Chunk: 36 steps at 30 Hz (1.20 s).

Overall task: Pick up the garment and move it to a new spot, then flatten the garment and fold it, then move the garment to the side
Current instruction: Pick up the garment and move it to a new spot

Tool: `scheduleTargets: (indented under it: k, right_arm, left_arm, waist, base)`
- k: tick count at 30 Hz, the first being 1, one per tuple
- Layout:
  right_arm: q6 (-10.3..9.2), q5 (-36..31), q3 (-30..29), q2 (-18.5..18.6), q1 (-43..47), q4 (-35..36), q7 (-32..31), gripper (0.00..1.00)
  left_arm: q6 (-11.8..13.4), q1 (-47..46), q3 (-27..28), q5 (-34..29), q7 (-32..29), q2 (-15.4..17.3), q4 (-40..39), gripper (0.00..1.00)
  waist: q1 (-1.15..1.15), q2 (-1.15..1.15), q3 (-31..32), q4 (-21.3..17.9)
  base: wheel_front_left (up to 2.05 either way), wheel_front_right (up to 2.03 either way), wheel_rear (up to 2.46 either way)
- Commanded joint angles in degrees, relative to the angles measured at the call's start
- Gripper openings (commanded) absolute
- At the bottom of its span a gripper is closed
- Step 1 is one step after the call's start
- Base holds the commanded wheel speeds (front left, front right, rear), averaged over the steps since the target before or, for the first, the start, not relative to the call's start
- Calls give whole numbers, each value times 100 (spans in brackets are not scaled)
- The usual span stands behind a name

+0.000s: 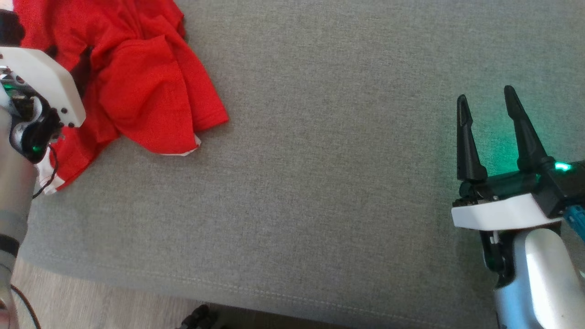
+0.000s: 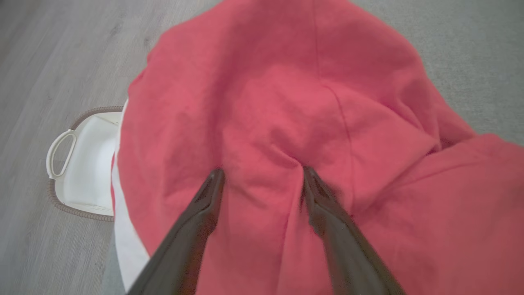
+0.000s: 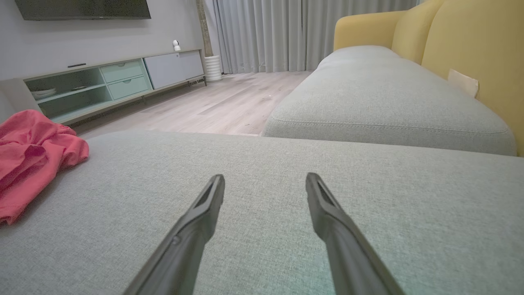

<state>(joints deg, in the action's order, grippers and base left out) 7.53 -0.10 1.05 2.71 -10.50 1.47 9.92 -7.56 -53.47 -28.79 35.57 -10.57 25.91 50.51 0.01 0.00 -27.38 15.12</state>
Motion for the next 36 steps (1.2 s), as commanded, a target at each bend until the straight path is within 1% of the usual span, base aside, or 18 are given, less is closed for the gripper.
scheduleTargets:
  k: [1,2,3,6,10,13,17,25,27,30,36]
  right_arm:
    - [-4,-53,130,17,-9,222,-39,100]
    - [-4,-58,123,17,-7,233,-48,100]
    - [-4,-63,114,17,-6,242,-54,100]
    - [-4,-73,99,17,-6,248,-67,100]
    - [-4,-45,104,17,-14,221,-79,100]
    - [-4,-17,124,17,-7,164,-61,100]
    - [-4,35,144,17,68,55,-11,100]
    - [-4,248,188,17,265,-213,138,100]
    - [-4,280,192,17,288,-242,154,100]
    - [-4,368,220,17,346,-327,202,100]
    - [-4,521,239,17,377,-449,298,100]
  left_arm:
    - [8,-272,148,64,16,433,-66,91]
    - [8,-312,84,125,27,432,-13,26]
    - [8,-347,13,187,28,425,26,0]
    - [8,-440,-161,371,106,397,113,0]
    - [8,-557,-251,559,340,360,295,0]
    - [8,-670,-355,528,613,402,424,0]
    - [8,-841,-445,496,1034,450,520,0]
    - [8,-1124,-555,384,1689,595,605,0]
    - [10,-1161,-555,364,1793,600,587,0]
    - [33,-1278,-534,314,2108,610,460,0]
    - [110,-1405,-474,234,2428,576,-206,0]
  waist:
    - [-1,0,-20,-13]
    - [-1,0,-33,-15]
    - [-1,0,-44,-13]
    - [-1,0,-58,2]
    - [-1,0,-27,25]
    - [-1,0,68,42]
    - [-1,0,293,87]
    - [-1,0,921,196]
    - [-1,0,999,209]
    - [-1,0,1202,233]
    - [-1,0,1486,158]
  base:
    - [0,0,0]
    - [0,0,0]
    - [0,0,0]
    - [0,0,0]
    - [0,0,0]
    - [0,0,0]
    - [0,0,0]
    - [0,0,0]
    - [0,0,0]
    - [0,0,0]
    - [0,0,0]
